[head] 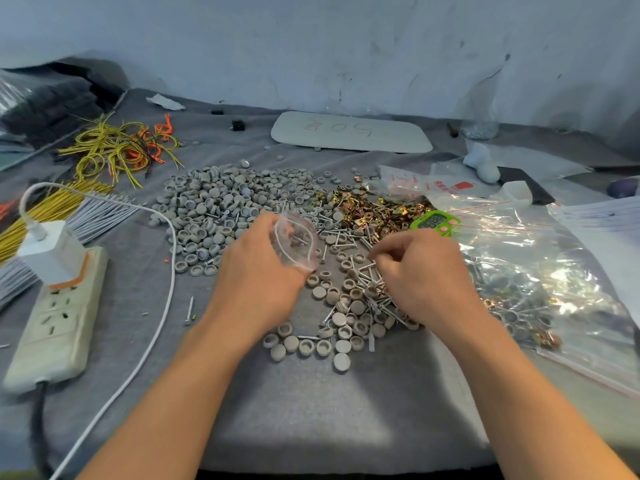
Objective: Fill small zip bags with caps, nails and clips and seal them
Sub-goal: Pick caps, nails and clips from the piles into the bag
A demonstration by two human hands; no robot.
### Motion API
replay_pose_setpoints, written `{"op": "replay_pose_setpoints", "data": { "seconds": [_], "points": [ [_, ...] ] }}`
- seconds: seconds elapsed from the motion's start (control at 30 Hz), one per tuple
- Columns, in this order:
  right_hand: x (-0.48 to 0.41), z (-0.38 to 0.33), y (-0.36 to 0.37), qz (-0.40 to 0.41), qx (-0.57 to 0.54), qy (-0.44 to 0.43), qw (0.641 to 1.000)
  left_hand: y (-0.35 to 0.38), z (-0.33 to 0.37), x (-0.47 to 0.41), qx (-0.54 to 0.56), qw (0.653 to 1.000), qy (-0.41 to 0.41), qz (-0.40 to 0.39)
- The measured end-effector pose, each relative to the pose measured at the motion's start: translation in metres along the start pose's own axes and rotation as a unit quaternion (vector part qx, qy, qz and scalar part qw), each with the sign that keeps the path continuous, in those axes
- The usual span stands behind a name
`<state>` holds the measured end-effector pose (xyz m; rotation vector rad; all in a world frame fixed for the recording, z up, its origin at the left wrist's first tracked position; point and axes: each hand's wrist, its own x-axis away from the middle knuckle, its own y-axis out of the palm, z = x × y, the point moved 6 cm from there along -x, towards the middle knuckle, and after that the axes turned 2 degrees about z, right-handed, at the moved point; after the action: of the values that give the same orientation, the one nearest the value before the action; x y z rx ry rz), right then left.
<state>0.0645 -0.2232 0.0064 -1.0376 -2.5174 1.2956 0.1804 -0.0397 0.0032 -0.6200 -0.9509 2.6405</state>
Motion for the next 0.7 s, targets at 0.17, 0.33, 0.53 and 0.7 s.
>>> {"op": "replay_pose_setpoints", "data": {
  "seconds": [0.17, 0.33, 0.53, 0.7],
  "points": [
    [-0.002, 0.021, 0.006, -0.081, 0.178, 0.066, 0.978, -0.005, 0.0, 0.001, 0.024, 0.999, -0.018, 0.043],
    [-0.005, 0.024, 0.0, -0.075, 0.218, 0.063, 0.971, -0.002, 0.005, 0.004, -0.004, 0.999, 0.003, 0.035],
    [-0.005, 0.023, -0.003, -0.072, 0.222, 0.045, 0.971, -0.001, 0.001, 0.002, -0.011, 1.0, 0.006, 0.024],
    [-0.004, 0.021, -0.003, -0.031, 0.2, 0.028, 0.979, 0.001, 0.003, 0.002, -0.028, 1.0, 0.005, 0.013]
  ]
}}
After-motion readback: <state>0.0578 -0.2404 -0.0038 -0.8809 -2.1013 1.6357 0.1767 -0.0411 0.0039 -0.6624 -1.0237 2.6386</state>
